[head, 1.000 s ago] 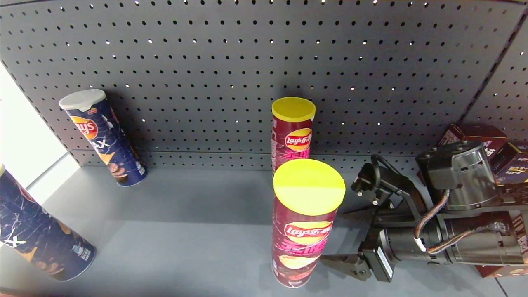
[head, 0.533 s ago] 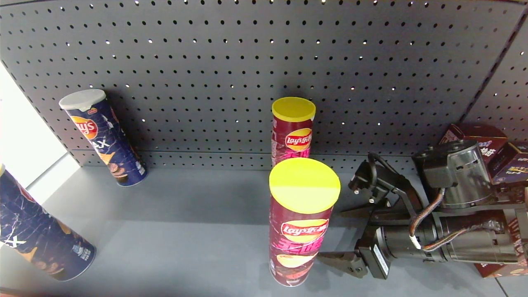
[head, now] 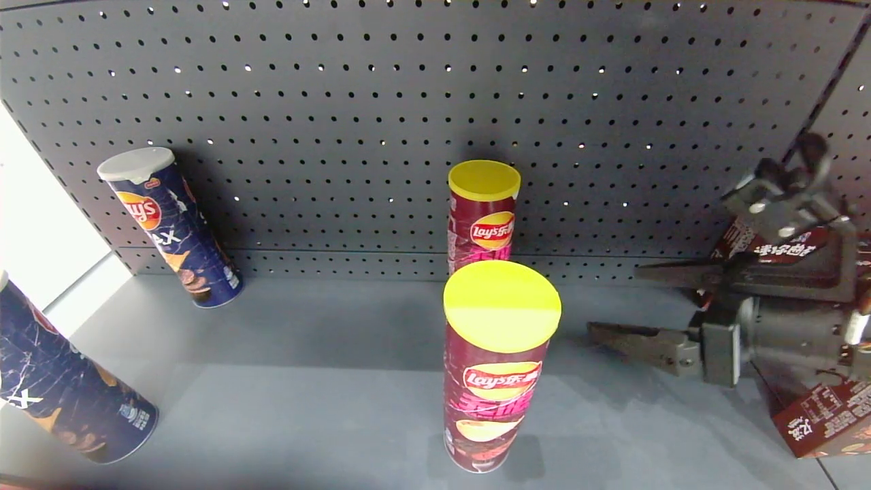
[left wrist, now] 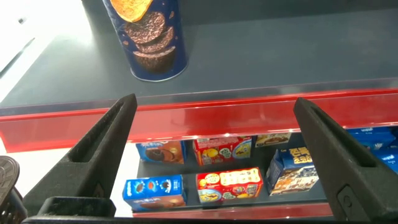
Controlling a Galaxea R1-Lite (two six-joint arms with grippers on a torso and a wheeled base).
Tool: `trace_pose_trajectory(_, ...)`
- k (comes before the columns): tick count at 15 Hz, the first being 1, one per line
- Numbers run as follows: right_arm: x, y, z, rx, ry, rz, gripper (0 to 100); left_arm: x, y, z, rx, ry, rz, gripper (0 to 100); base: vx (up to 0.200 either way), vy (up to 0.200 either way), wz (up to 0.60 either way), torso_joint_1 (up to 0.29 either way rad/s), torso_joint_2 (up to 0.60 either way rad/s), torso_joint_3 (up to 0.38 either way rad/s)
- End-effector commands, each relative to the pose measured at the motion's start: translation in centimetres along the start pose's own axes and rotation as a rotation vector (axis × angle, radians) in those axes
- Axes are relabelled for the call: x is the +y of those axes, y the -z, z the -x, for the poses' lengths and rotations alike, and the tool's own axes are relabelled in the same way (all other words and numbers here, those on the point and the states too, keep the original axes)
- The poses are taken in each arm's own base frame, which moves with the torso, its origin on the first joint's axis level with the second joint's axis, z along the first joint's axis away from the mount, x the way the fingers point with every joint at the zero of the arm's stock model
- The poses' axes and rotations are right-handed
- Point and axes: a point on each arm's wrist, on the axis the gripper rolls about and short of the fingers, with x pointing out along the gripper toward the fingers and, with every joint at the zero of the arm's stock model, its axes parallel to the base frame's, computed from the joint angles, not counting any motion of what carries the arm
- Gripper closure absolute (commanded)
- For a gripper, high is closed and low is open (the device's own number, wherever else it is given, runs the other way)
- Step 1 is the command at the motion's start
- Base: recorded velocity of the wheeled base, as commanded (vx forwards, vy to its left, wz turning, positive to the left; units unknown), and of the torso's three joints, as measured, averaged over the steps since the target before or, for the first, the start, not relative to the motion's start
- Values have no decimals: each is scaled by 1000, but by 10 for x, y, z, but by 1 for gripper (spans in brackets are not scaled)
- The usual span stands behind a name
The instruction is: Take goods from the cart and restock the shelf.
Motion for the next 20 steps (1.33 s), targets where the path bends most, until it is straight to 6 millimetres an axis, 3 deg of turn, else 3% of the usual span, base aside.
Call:
trace_pose_trajectory(1, -7, -17, 45, -153, 87, 6, 0, 0, 0, 0, 1, 1, 0, 0, 0, 0, 0, 0, 0, 0)
trace_pose_trajectory(5, -8, -17, 79, -277, 230, -7, 0, 0, 0, 0, 1, 1, 0, 0, 0, 0, 0, 0, 0, 0)
trace_pose_trajectory(12, 17, 39, 160, -414, 347, -19, 0, 0, 0, 0, 1, 1, 0, 0, 0, 0, 0, 0, 0, 0)
trace_pose_trajectory(14, 32, 76, 182, -458, 364, -12, 0, 0, 0, 0, 1, 1, -1, 0, 0, 0, 0, 0, 0, 0)
trace_pose_trajectory(15, 36, 89, 187, -457, 378, -13, 0, 0, 0, 0, 1, 1, 0, 0, 0, 0, 0, 0, 0, 0)
trace_pose_trajectory(17, 50, 135, 195, -400, 409, -22, 0, 0, 0, 0, 1, 0, 0, 0, 0, 0, 0, 0, 0, 0)
trace_pose_trajectory(18, 52, 143, 195, -390, 411, -22, 0, 0, 0, 0, 1, 0, -1, 0, 0, 0, 0, 0, 0, 0)
trace_pose_trajectory(19, 62, 185, 196, -353, 406, -28, 0, 0, 0, 0, 1, 0, 0, 0, 0, 0, 0, 0, 0, 0)
trace_pose_trajectory(20, 63, 203, 189, -300, 402, -41, 0, 0, 0, 0, 1, 0, 0, 0, 0, 0, 0, 0, 0, 0)
